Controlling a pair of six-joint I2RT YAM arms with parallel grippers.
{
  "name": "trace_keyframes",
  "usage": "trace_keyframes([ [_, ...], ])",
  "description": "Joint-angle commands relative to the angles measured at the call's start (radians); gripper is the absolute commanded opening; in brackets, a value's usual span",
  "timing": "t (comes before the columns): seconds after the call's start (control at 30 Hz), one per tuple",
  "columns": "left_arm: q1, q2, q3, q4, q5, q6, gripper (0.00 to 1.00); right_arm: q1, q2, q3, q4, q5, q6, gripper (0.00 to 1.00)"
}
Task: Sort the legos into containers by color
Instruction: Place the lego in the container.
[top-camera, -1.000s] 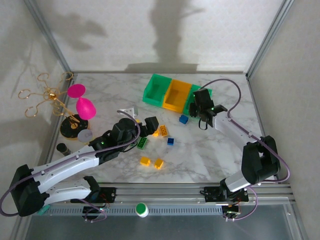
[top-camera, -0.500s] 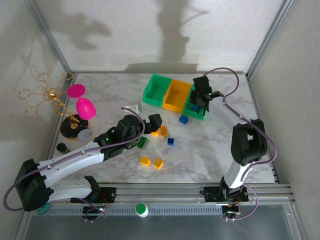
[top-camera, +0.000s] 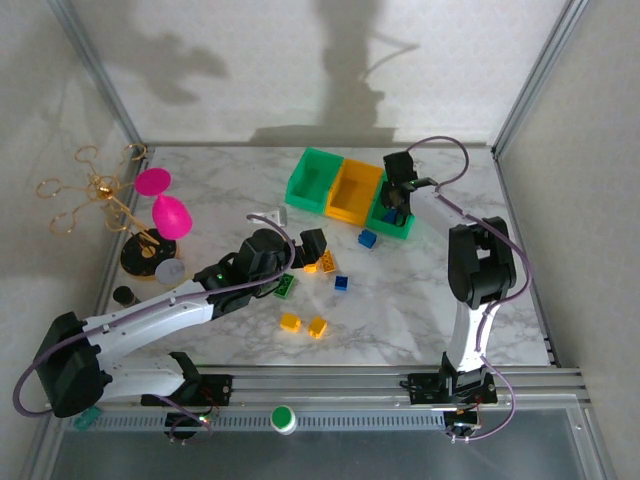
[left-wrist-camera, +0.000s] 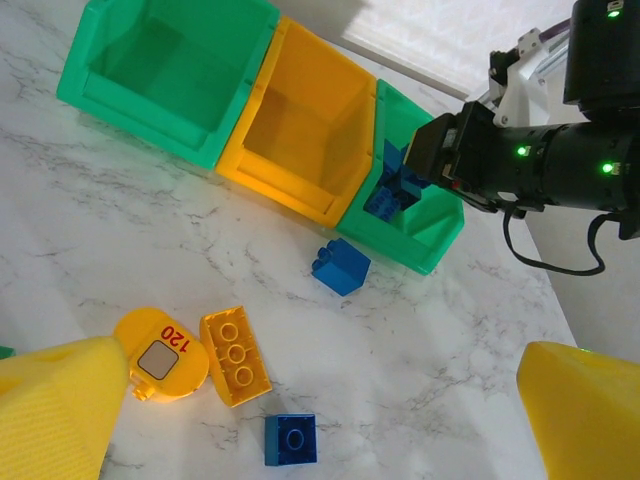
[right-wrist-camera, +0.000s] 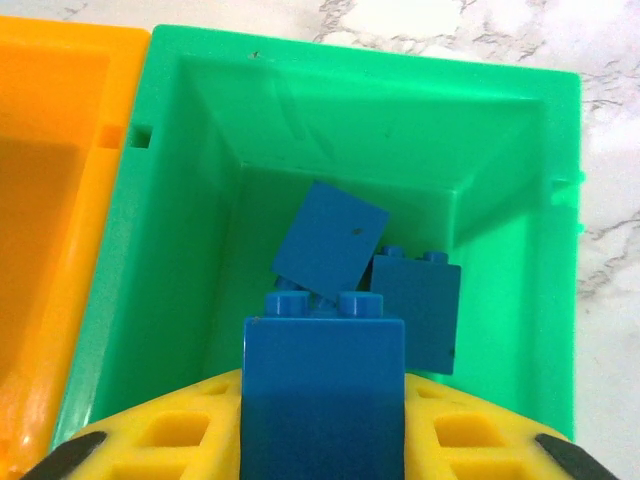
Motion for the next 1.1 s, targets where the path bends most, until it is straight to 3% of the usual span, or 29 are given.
trace_keyframes([
  [0.0,0.008,0.003,0.017,0.021,0.004,-0.006,1.00,-0.010,0.028,0.028,0.022,-0.001,-0.015,0.30],
  [0.47,0.012,-0.009,0.041,0.006,0.010,0.002,1.00,-0.012,0.020,0.036,0.025,-0.021,-0.038,0.38],
  [0.87,0.016,-0.044,0.041,0.001,0.012,0.008,1.00,-0.011,-0.115,0.041,-0.019,-0.038,-0.050,0.44],
  [1.07,0.017,-0.075,0.027,-0.008,0.004,0.005,1.00,0.012,-0.244,-0.041,-0.009,-0.086,0.006,0.47],
])
